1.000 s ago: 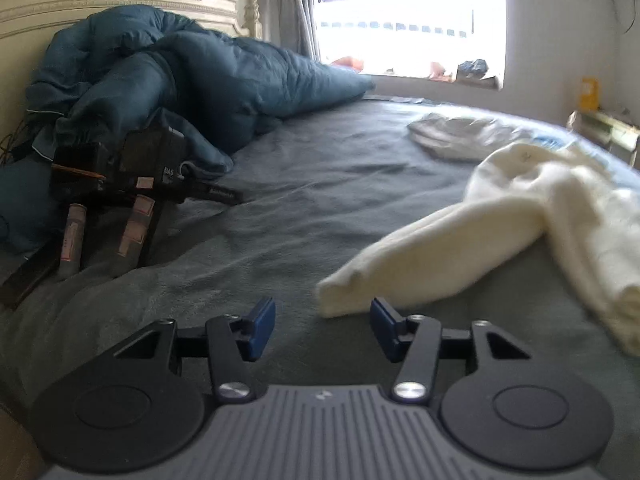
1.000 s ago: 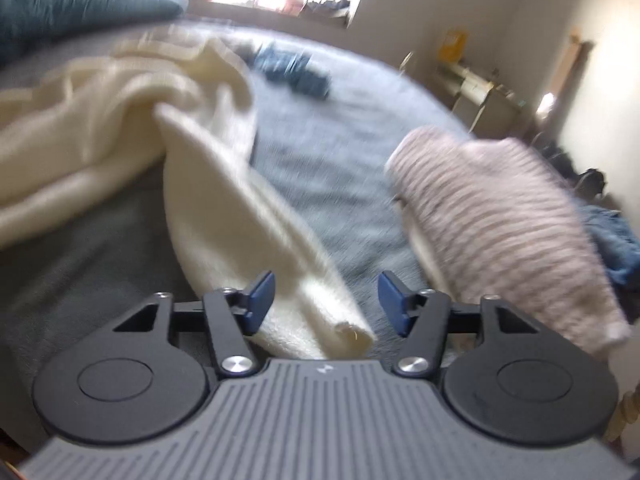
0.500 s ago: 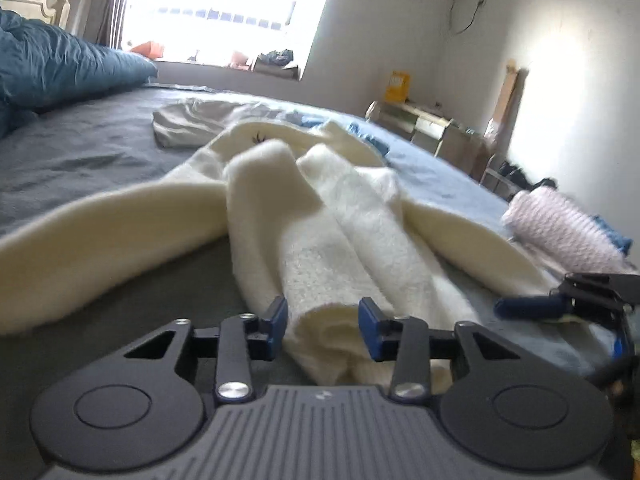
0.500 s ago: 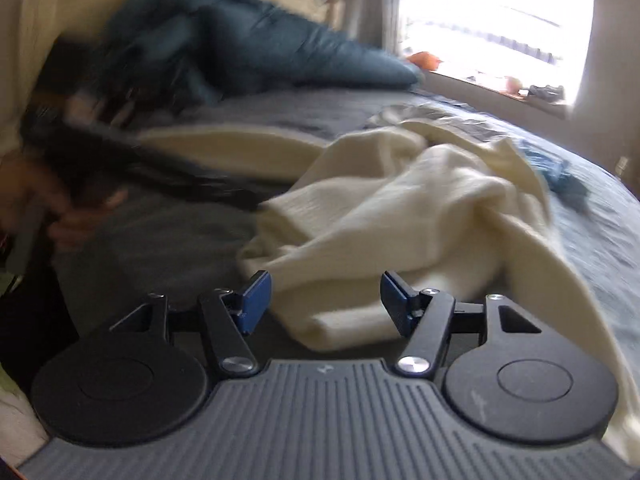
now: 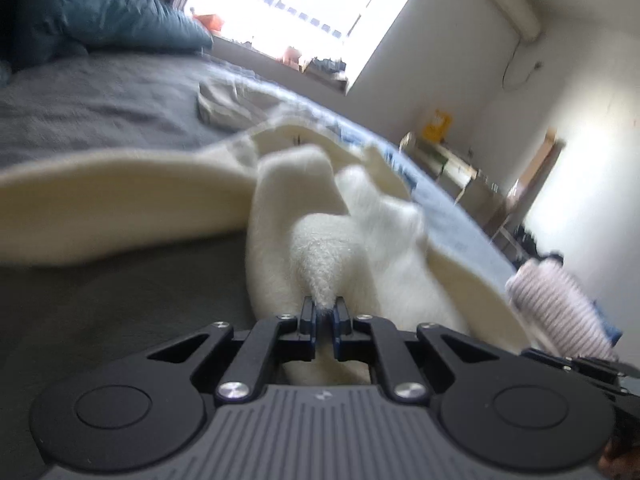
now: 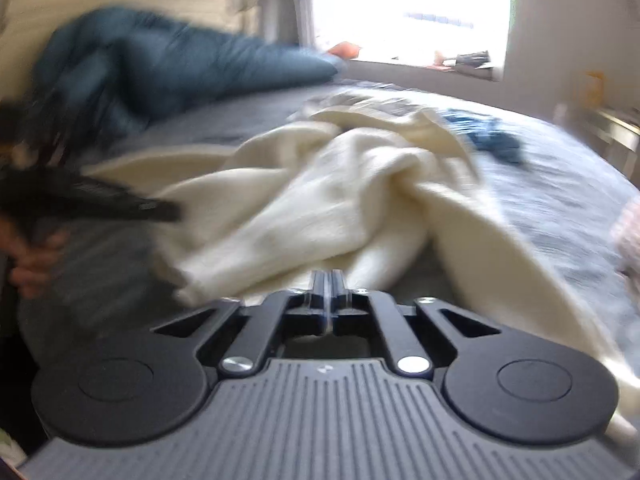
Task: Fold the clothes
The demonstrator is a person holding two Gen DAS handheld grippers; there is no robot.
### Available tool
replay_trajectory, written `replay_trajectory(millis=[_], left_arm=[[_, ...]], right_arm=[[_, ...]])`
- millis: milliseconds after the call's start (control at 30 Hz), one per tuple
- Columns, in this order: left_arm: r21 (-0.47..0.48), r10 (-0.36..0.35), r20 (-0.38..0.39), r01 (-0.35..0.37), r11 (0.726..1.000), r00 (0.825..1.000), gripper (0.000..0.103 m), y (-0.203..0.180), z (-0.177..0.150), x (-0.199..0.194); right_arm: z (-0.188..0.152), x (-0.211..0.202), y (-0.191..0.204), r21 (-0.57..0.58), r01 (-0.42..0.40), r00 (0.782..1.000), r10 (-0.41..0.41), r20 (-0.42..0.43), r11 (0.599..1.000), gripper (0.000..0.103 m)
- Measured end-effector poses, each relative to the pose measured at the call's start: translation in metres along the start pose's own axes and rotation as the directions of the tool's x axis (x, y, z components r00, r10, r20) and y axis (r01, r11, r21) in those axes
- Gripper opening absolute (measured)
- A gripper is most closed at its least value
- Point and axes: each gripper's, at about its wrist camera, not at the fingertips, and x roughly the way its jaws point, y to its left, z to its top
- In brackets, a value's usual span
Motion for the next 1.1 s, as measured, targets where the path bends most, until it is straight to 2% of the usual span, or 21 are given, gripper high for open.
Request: replay_trajectory(millis=[67, 167, 267, 333, 400, 433, 467, 567, 667, 700, 800, 867, 1033, 1100], left_arm=[[-0.018, 0.003, 0.021, -0.002, 1.000, 1.000, 0.007, 0.003, 0.003, -0.014], [-0.034, 0.014, 0.027, -0.013, 0.999, 1.000, 0.007, 0.008, 0.007, -0.030], [-0.020, 0.047, 0.009, -0.047, 0.999, 0.999, 0.007, 0.008, 0.002, -0.029], [-0.029, 0.046, 0.006, -0.046, 0.999, 0.999, 0.007, 0.008, 0.000, -0.030], [-0.027, 0.043, 0.016, -0.043, 0.999, 0.999, 0.007, 0.006, 0.001, -0.031], [-0.026, 0.041, 0.022, -0.040, 0.999, 0.999, 0.007, 0.005, 0.002, -0.032], [-0.028, 0.037, 0.028, -0.036, 0.999, 0.999, 0.007, 0.004, 0.003, -0.033], [-0.043, 0.027, 0.045, -0.025, 0.999, 0.999, 0.007, 0.003, 0.004, -0.037], [-0.068, 0.004, 0.057, 0.000, 0.998, 0.998, 0.007, 0.004, 0.007, -0.038], [-0.071, 0.000, 0.059, 0.004, 0.997, 0.998, 0.007, 0.006, 0.007, -0.038], [-0.073, -0.011, 0.057, 0.015, 0.997, 0.998, 0.007, 0.010, 0.008, -0.037], [-0.076, -0.023, 0.056, 0.027, 0.997, 0.998, 0.007, 0.013, 0.007, -0.036], [-0.093, -0.057, 0.054, 0.062, 0.994, 0.997, 0.007, 0.019, 0.005, -0.032], [-0.079, -0.063, 0.049, 0.067, 0.995, 0.997, 0.008, 0.019, 0.002, -0.030]], right_arm=[[-0.004, -0.013, -0.018, 0.027, 0.047, 0.999, -0.047, 0.016, 0.999, 0.000], [-0.014, -0.019, -0.044, 0.084, 0.072, 0.997, -0.071, -0.015, 0.994, 0.000], [-0.025, -0.024, -0.038, 0.105, 0.005, 1.000, -0.004, -0.009, 0.994, 0.003], [-0.026, -0.015, -0.025, 0.048, -0.068, 0.998, 0.068, 0.001, 0.997, 0.004], [-0.027, -0.011, 0.004, -0.051, -0.118, 0.993, 0.119, 0.014, 0.992, 0.020], [-0.027, -0.007, 0.020, -0.102, -0.141, 0.989, 0.144, 0.019, 0.985, 0.037], [-0.027, -0.003, 0.036, -0.152, -0.162, 0.986, 0.167, 0.022, 0.975, 0.048], [-0.021, 0.024, 0.072, -0.263, -0.193, 0.980, 0.198, -0.005, 0.945, 0.049], [-0.020, 0.049, 0.096, -0.304, -0.162, 0.986, 0.163, -0.024, 0.939, 0.048], [-0.019, 0.056, 0.099, -0.301, -0.152, 0.988, 0.151, -0.026, 0.941, 0.047], [-0.016, 0.064, 0.104, -0.295, -0.060, 0.998, 0.064, 0.002, 0.954, 0.036], [-0.014, 0.066, 0.098, -0.253, -0.036, 0.999, 0.039, 0.006, 0.967, 0.036], [-0.018, 0.082, 0.098, -0.249, 0.006, 1.000, -0.008, -0.006, 0.968, 0.036], [-0.019, 0.089, 0.098, -0.248, 0.023, 1.000, -0.027, -0.011, 0.968, 0.032]])
